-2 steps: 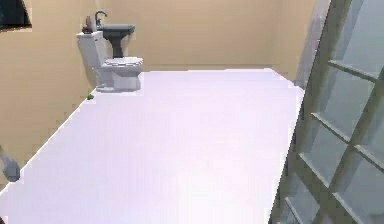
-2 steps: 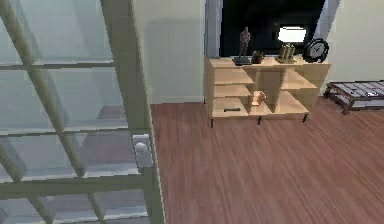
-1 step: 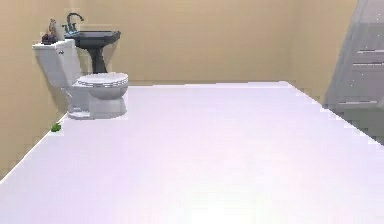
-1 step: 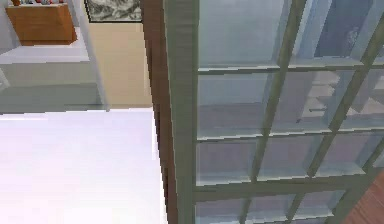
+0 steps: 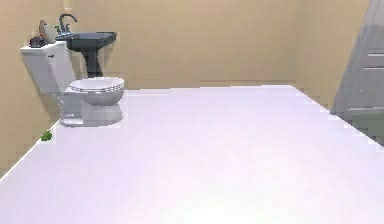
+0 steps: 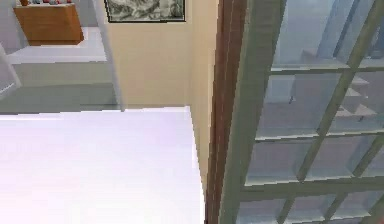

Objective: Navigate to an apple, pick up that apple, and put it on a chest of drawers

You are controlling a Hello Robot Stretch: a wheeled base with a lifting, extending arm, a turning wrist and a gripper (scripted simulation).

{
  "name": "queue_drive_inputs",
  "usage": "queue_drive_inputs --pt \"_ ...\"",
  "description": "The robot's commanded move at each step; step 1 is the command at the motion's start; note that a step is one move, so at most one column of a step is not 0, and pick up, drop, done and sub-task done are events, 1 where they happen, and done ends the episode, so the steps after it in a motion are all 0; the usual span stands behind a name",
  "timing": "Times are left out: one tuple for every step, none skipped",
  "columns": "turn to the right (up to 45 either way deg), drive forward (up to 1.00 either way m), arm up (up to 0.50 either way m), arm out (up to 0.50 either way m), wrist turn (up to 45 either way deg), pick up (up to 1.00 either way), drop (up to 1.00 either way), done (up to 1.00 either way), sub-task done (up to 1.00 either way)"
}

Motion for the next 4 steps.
queue_drive_inputs --pt "39.0 0.00 0.00 0.00 0.0 0.00 0.00 0.00 0.00" --pt "0.0 0.45 0.00 0.00 0.0 0.00 0.00 0.00 0.00" --pt "15.0 0.00 0.00 0.00 0.0 0.00 0.00 0.00 0.00" --pt "0.0 1.00 0.00 0.00 0.0 0.00 0.00 0.00 0.00"
